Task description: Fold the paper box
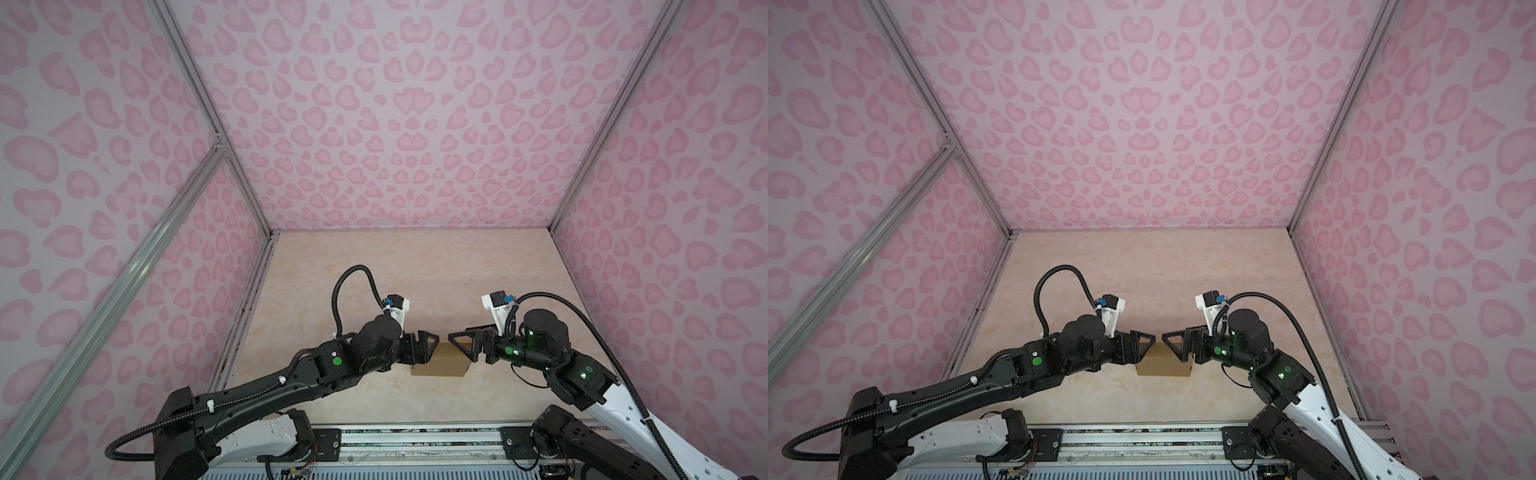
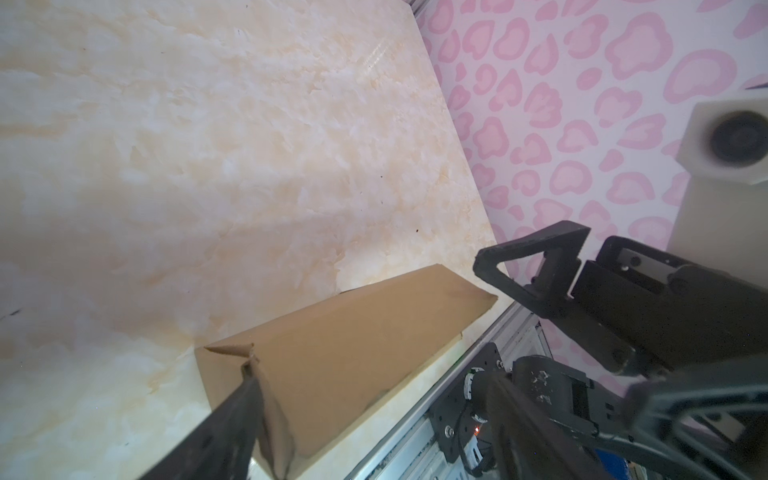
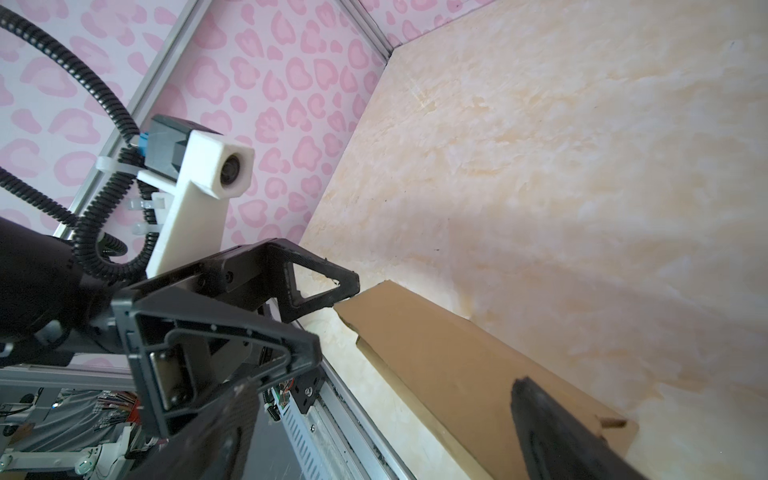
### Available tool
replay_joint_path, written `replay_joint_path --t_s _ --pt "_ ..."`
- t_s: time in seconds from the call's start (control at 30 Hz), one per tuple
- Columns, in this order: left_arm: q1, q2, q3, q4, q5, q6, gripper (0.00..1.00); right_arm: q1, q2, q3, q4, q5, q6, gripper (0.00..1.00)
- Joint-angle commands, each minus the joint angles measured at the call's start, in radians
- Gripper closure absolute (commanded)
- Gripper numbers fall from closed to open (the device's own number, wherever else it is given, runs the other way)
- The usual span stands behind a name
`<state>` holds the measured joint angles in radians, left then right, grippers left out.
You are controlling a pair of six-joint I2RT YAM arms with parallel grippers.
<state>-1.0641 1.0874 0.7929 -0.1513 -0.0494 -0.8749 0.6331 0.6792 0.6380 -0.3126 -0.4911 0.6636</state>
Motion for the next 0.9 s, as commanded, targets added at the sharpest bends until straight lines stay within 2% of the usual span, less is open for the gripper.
replay_joint_path --t_s 0.0,0.47,0.63,0.8,0.87 --pt "0.0 -0.014 -0.027 0.099 0.033 -0.021 0.13 0.0 -0.01 -0.025 0.035 -0.028 0.023 0.03" --pt "-0.001 -0.02 -0.124 0.153 0.067 -0.055 0.13 0.0 -0.065 -0.106 -0.003 -0.008 0.018 0.04" --pt "0.0 -0.023 -0.113 0.115 0.049 -0.05 0.13 -0.024 -0.08 -0.078 -0.047 0.049 -0.003 0.05" --pt "0.001 -0.029 -0.054 0.044 0.018 -0.029 0.13 -0.072 -0.039 0.027 -0.124 0.052 -0.055 0.14" --pt "0.0 -0.036 -0.037 0.017 0.001 -0.026 0.13 -0.072 -0.019 0.051 -0.135 0.04 -0.068 0.26"
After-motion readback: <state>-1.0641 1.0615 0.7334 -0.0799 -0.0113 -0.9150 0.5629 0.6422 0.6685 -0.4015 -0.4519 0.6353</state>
